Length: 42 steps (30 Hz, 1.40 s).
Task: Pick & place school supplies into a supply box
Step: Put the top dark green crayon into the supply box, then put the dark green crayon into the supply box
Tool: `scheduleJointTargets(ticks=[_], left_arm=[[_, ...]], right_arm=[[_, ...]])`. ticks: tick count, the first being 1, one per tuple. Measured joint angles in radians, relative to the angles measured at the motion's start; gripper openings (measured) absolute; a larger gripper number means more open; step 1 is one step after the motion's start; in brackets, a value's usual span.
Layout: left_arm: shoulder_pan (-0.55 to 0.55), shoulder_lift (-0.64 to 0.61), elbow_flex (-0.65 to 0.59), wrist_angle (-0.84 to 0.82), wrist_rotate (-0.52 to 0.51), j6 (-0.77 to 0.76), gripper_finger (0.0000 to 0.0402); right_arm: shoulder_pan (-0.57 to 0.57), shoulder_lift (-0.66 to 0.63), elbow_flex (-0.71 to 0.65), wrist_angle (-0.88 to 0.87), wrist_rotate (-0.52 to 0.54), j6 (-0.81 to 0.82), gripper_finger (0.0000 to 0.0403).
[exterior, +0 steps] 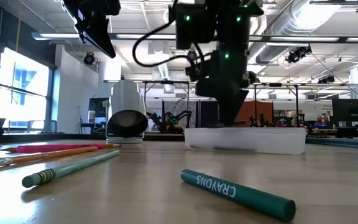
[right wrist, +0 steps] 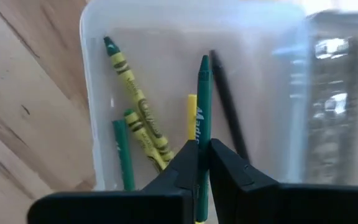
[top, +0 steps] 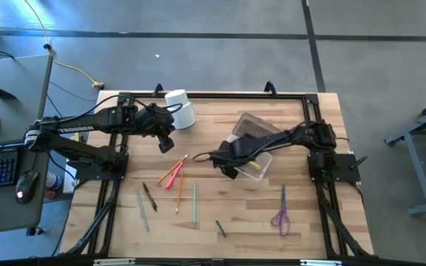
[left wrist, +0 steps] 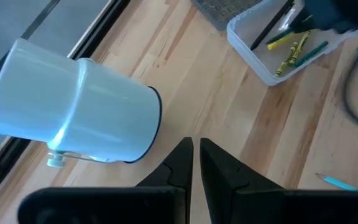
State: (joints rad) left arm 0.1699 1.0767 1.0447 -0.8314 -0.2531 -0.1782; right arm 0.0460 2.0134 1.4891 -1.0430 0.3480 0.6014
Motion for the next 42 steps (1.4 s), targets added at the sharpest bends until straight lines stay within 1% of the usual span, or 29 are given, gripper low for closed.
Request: scheduleJointTargets(ticks=[2, 4, 8, 14, 16, 20, 23, 28, 31, 33, 36, 39, 42], left_arm=[[0.0, 0.0, 0.0, 0.0, 0.0, -0.012, 0.0067], [0.0, 0.0, 0.0, 0.001, 0.0, -0.018, 0.0067], [0.0, 0.0, 0.0, 0.002, 0.0, -0.04, 0.0067], [0.0, 0.0, 0.0, 0.002, 0.0, -0.063, 0.0067], [0.0, 0.0, 0.0, 0.002, 0.0, -0.063, 0.0067], [0.0, 0.0, 0.0, 0.002, 0.0, -0.063, 0.0067], [0.0, 0.0, 0.0, 0.0, 0.0, -0.063, 0.0067], [0.0, 0.0, 0.0, 0.0, 0.0, -0.063, 0.0067], [0.0, 0.0, 0.0, 0.0, 0.0, -0.063, 0.0067], [0.0, 0.0, 0.0, 0.0, 0.0, -0.067, 0.0067], [0.0, 0.0, 0.0, -0.001, 0.003, -0.067, 0.0067], [0.0, 0.0, 0.0, -0.001, 0.007, -0.067, 0.0067], [0.0, 0.0, 0.0, 0.0, 0.008, -0.068, 0.0067]], right_arm=[[-0.009, 0.011, 0.0, 0.017, -0.06, -0.005, 0.0013], [-0.015, 0.014, 0.0, 0.041, -0.091, -0.013, 0.0014], [-0.02, 0.014, 0.0, 0.064, -0.095, -0.018, 0.0031], [-0.027, 0.014, 0.0, 0.084, -0.091, -0.035, 0.0076], [-0.026, 0.015, 0.0, 0.104, -0.09, -0.069, 0.0089], [0.009, 0.014, 0.0, 0.154, -0.087, -0.181, 0.0105], [0.051, -0.004, 0.0, 0.18, -0.088, -0.195, 0.0107], [0.129, -0.064, 0.002, 0.193, -0.087, -0.081, 0.0101], [0.183, -0.097, 0.002, 0.199, -0.093, -0.057, 0.0096], [0.223, -0.113, 0.003, 0.211, -0.126, -0.024, 0.0093], [0.285, -0.114, 0.003, 0.23, -0.212, 0.037, 0.0092], [0.344, -0.115, 0.003, 0.172, -0.262, 0.158, 0.0092], [0.394, -0.116, 0.003, 0.019, -0.321, 0.352, 0.0092]])
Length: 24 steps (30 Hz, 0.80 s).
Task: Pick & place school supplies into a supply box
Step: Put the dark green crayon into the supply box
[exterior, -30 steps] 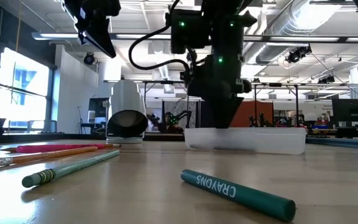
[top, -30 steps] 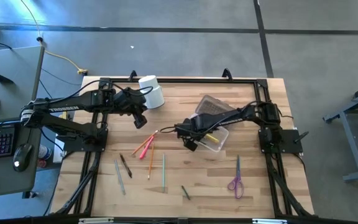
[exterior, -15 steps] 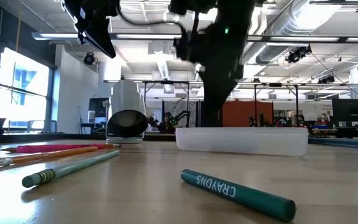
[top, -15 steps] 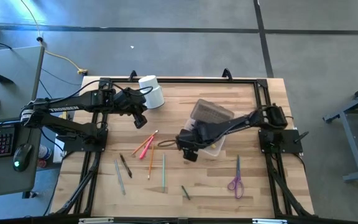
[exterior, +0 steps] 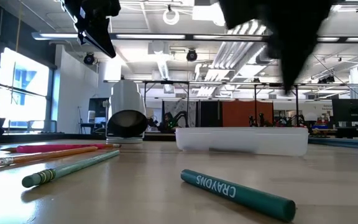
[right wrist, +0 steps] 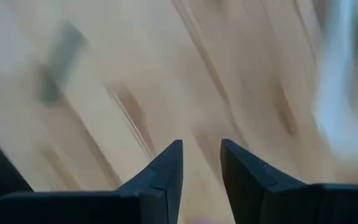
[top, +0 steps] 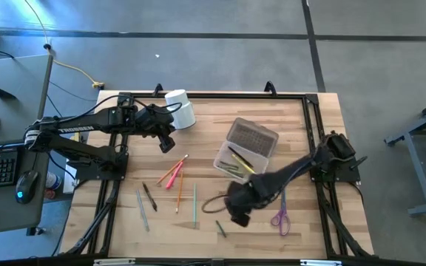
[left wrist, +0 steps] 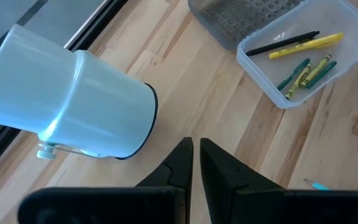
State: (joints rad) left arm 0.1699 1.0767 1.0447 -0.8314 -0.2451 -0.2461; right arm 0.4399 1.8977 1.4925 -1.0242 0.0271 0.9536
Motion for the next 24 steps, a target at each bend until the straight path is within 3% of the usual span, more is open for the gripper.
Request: scheduleJointTargets(ticks=[3, 7, 10, 13, 18, 21, 24], left_arm=[[0.0, 0.0, 0.0, 0.0, 0.0, -0.007, 0.0067], [0.0, 0.0, 0.0, -0.001, 0.0, -0.014, 0.0067], [0.0, 0.0, 0.0, -0.002, 0.001, -0.014, 0.0067], [0.0, 0.0, 0.0, -0.011, 0.001, -0.003, 0.0067], [0.0, 0.0, 0.0, -0.01, 0.001, 0.01, 0.0067], [0.0, 0.0, 0.0, -0.009, 0.001, 0.012, 0.0067], [0.0, 0.0, 0.0, -0.009, 0.001, 0.013, 0.0067]], right_arm=[[0.048, -0.001, -0.001, -0.177, -0.09, 0.17, 0.0092], [0.116, -0.001, -0.002, -0.34, -0.083, 0.349, 0.0092], [0.147, -0.001, -0.002, -0.364, -0.121, 0.456, 0.0091], [0.164, -0.001, -0.002, -0.241, -0.094, 0.459, 0.0087], [0.154, 0.009, -0.002, 0.166, 0.061, 0.337, 0.0083], [0.122, 0.058, -0.001, 0.405, 0.06, 0.174, 0.0083], [0.095, 0.121, -0.001, 0.502, 0.002, 0.091, 0.0083]])
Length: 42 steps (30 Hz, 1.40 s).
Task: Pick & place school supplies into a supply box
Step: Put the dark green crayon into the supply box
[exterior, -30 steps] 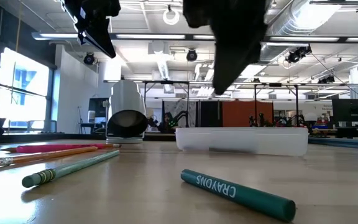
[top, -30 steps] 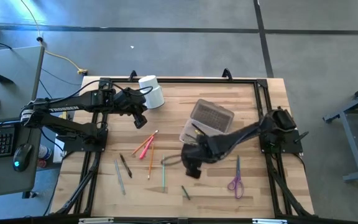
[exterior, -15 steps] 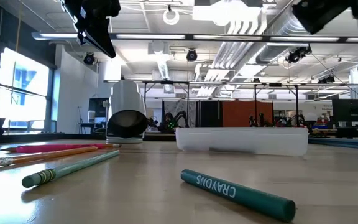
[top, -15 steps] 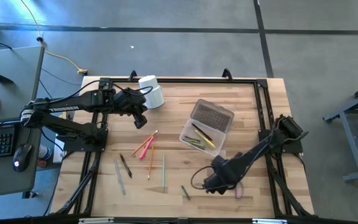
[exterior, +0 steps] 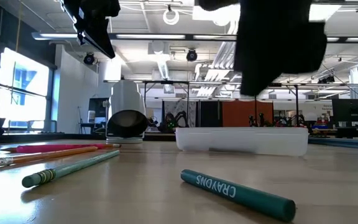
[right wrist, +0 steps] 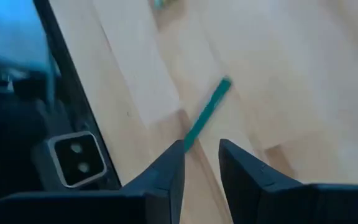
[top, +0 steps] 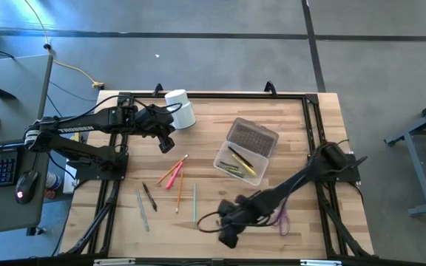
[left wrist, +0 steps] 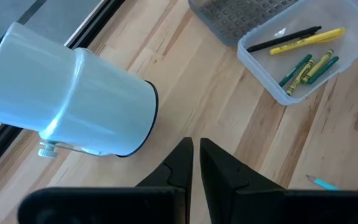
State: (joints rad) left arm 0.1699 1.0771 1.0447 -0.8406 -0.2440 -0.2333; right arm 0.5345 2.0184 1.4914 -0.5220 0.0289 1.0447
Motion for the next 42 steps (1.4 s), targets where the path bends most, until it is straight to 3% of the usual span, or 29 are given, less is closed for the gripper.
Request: scheduleJointTargets(ticks=[6, 19, 25, 30, 37, 42], left_arm=[[0.0, 0.0, 0.0, 0.0, 0.0, 0.037, 0.0067], [0.0, 0.0, 0.0, -0.009, -0.001, 0.053, 0.0067], [0.0, 0.0, 0.0, -0.021, -0.001, 0.053, 0.0067], [0.0, 0.0, 0.0, -0.032, -0.001, 0.053, 0.0067], [0.0, 0.0, 0.0, -0.032, 0.0, 0.053, 0.0067], [0.0, 0.0, 0.0, -0.031, 0.0, 0.053, 0.0067]], right_arm=[[-0.05, 0.078, -0.003, -0.025, -0.13, 0.052, 0.0083], [-0.099, 0.078, 0.0, 0.048, -0.101, -0.033, 0.0083], [-0.093, 0.078, 0.0, 0.129, -0.022, -0.339, 0.0083], [-0.065, 0.077, 0.0, 0.161, 0.044, -0.698, 0.0083], [-0.022, 0.077, 0.0, 0.162, -0.032, -1.102, 0.0083], [-0.023, 0.077, 0.0, 0.166, -0.033, -1.183, 0.0083]])
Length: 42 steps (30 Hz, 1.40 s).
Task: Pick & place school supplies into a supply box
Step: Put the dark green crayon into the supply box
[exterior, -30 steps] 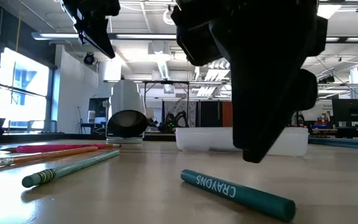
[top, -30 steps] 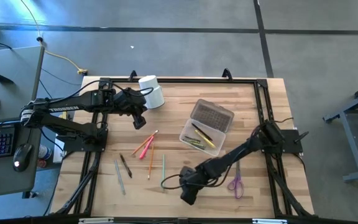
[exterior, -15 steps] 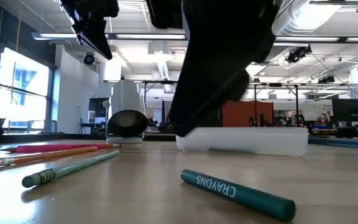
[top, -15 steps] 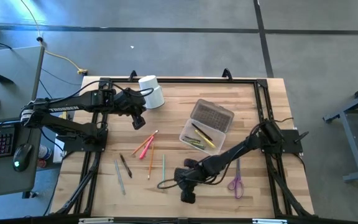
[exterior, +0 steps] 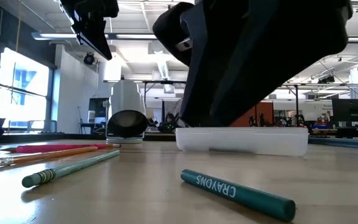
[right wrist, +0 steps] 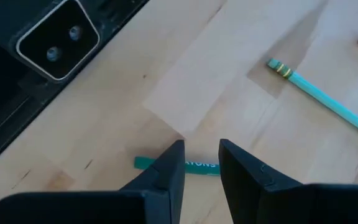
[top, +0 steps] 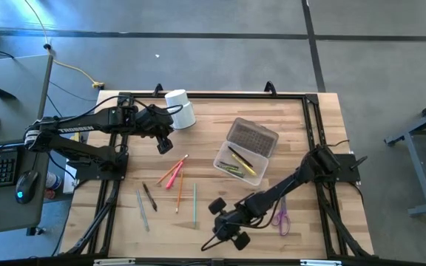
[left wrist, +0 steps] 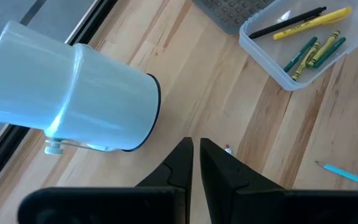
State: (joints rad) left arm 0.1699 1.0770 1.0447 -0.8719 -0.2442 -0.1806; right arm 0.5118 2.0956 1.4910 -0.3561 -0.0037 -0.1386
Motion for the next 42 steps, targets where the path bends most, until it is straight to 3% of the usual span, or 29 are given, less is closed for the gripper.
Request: scheduleJointTargets(ticks=[11, 33, 42], left_arm=[[0.0, 0.0, -0.001, -0.003, 0.001, -0.003, 0.0067], [0.0, 0.0, -0.001, -0.021, -0.001, 0.0, 0.0067], [0.0, 0.0, -0.001, -0.021, -0.001, 0.0, 0.0067]], right_arm=[[-0.02, 0.058, 0.0, 0.093, -0.07, 0.0, 0.0083], [-0.018, 0.087, 0.004, -0.031, -0.008, 0.038, 0.0083], [-0.036, 0.085, 0.003, -0.045, -0.088, 0.12, 0.0083]])
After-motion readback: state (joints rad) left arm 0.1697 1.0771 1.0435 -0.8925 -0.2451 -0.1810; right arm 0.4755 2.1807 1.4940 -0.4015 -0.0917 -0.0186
